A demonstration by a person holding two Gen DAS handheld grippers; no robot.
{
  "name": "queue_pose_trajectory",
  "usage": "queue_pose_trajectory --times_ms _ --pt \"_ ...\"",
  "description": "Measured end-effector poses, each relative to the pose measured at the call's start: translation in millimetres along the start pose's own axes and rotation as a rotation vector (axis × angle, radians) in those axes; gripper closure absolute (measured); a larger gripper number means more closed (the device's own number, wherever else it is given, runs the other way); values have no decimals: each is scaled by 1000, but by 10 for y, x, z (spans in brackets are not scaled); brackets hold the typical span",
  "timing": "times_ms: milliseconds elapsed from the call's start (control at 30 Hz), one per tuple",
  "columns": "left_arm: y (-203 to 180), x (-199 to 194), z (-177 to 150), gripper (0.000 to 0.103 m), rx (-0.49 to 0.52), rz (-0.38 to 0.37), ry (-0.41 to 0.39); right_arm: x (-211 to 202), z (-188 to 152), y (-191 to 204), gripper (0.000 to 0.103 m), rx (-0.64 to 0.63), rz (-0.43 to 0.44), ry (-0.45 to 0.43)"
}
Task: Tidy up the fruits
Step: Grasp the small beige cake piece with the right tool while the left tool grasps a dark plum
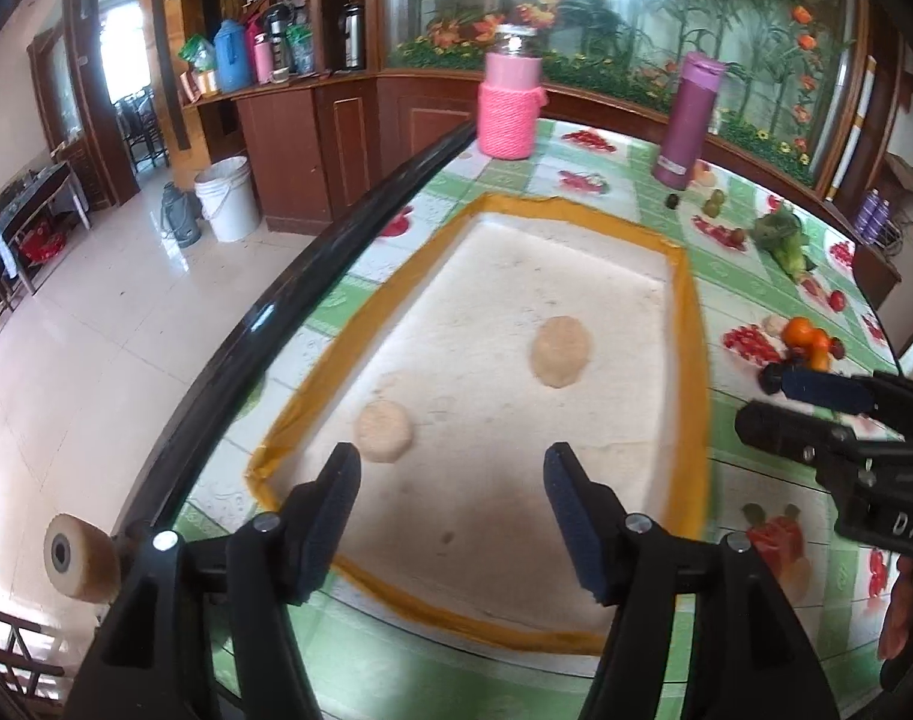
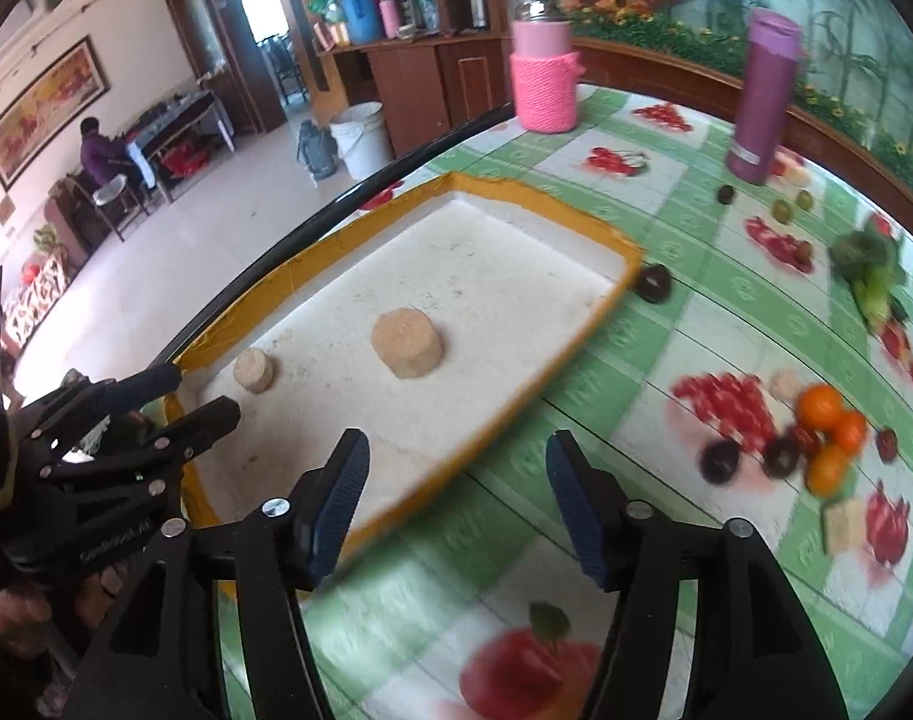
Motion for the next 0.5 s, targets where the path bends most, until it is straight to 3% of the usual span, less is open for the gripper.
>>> queue_pose_trajectory --times_ms 167,500 --pt "-443 -228 -20 26 58 -83 -20 -363 -394 -324 39 75 -46 -31" --pt "-1434 -491 -357 23 288 -187 -8 -1021 -1305 -1239 38 251 -220 -64"
Point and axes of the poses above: each gripper's, at about its wrist camera, not at the fingertips, and x roughly the way its jaws point, y to its left, z to its top, the point moved 9 cm from there along x, roughly the way its jaws point, and after that the axes turned 13 degrees about z, right-handed, at the moved point
